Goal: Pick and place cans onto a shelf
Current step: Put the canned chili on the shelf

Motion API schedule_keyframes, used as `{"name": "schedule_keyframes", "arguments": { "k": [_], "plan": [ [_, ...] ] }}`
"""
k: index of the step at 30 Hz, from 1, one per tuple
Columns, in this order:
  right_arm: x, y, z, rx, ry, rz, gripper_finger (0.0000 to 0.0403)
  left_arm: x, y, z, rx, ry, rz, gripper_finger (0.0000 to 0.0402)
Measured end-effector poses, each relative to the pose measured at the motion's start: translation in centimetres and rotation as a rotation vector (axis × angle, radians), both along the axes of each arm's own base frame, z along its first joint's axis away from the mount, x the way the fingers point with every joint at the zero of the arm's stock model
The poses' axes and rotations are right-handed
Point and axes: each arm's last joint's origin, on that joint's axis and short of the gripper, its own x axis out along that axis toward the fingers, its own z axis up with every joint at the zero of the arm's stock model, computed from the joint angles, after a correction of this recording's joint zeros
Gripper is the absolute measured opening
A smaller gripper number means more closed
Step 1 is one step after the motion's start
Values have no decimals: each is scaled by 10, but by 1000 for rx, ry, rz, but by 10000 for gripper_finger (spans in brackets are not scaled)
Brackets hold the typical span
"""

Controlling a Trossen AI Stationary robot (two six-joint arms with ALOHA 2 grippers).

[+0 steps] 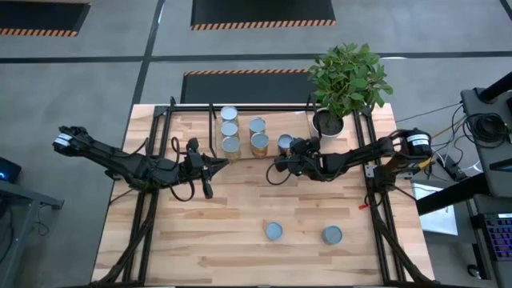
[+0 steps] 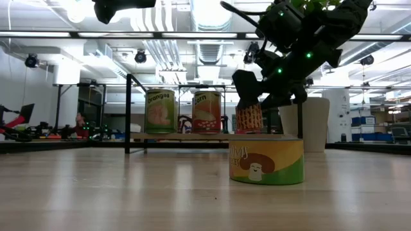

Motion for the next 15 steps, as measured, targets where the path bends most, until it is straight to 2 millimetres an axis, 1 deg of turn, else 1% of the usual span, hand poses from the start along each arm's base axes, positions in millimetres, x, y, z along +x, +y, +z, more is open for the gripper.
{"name": "schedule_keyframes", "arguments": {
  "k": [10,15],
  "plan": [
    [4,0,-12,7,24,10,298,0,0,0,0,0,0,15],
    [4,0,-13,11,32,15,309,0,0,0,0,0,0,15]
  ]
}}
